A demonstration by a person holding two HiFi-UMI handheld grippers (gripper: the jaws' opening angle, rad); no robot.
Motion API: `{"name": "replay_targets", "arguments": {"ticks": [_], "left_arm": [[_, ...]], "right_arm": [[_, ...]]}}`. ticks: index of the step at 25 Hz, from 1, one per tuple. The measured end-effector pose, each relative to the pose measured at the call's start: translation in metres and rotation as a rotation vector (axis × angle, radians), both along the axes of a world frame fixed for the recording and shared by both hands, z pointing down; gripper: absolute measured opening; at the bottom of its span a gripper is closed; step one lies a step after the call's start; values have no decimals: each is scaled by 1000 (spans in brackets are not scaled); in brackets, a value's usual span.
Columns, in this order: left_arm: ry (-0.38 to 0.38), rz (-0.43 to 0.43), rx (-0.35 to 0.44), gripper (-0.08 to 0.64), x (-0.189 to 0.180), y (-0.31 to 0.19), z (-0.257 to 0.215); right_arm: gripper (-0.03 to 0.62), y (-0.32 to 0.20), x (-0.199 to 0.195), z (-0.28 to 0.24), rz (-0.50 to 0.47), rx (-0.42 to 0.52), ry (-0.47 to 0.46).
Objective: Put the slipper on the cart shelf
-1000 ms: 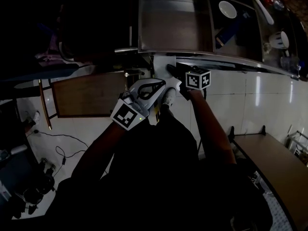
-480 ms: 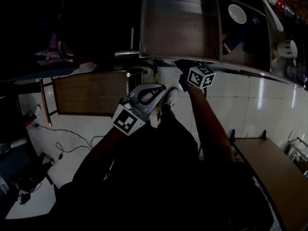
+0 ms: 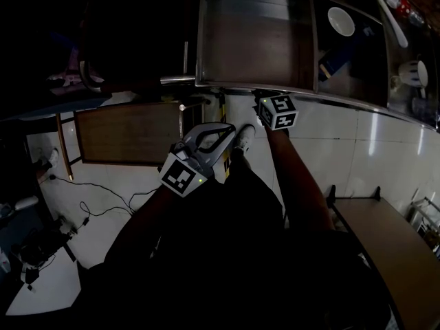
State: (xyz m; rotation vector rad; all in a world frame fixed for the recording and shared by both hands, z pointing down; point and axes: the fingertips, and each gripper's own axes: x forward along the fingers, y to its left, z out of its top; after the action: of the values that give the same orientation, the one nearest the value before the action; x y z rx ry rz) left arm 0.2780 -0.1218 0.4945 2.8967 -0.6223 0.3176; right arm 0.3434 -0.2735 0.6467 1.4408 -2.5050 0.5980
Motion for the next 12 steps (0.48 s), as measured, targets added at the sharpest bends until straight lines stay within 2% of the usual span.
{"name": "replay_targets", "arguments": {"ticks": [5,8,12], "left_arm": [[-7,2,8,2,1,3,0],[-3,-1,4,2,2,5,0],[6,-8,12,2,3,5,-3]], "right_arm": [[190,2,7,13,24,-32,120],[279,4,18,19,58,-48,182],[309,7,32,13,99,-13,238]]}}
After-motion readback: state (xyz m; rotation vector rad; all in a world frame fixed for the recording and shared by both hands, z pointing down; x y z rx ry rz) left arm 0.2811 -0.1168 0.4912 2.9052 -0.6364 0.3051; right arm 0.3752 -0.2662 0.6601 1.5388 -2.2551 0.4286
